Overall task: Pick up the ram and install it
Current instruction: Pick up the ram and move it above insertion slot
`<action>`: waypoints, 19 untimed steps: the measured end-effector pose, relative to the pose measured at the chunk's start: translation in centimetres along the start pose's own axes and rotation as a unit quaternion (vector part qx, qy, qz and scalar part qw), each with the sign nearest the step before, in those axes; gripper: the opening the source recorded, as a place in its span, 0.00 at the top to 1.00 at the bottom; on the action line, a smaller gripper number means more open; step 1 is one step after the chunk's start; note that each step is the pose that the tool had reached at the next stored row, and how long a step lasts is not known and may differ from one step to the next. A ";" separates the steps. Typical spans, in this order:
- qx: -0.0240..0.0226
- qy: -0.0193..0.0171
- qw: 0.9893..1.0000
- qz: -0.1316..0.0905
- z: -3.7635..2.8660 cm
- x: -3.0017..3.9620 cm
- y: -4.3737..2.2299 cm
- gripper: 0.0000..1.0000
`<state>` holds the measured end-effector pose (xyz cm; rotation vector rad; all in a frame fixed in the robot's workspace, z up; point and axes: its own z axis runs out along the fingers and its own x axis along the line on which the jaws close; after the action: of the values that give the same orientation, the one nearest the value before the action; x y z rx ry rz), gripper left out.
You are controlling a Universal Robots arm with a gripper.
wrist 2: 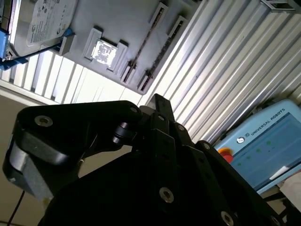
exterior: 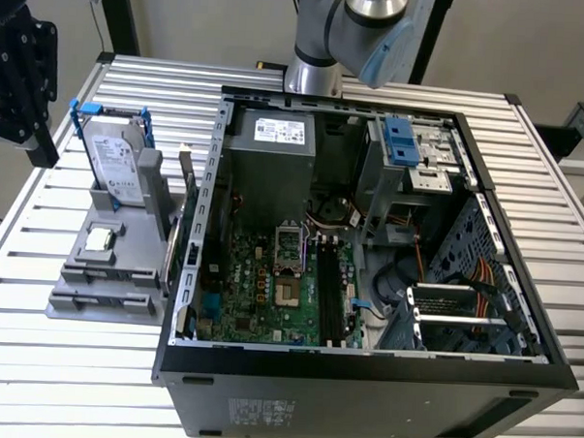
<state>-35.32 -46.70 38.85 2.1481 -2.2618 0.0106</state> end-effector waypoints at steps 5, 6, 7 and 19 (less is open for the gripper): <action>0.000 0.000 1.000 -0.001 0.00 -0.01 0.00 1.00; 0.000 0.000 1.000 -0.005 0.01 -0.01 0.00 1.00; 0.000 0.000 1.000 -0.012 0.01 -0.01 0.00 1.00; 0.001 0.002 0.998 -0.059 0.10 -0.01 0.00 1.00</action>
<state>-35.33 -46.69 38.75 2.2766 -2.1299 0.0147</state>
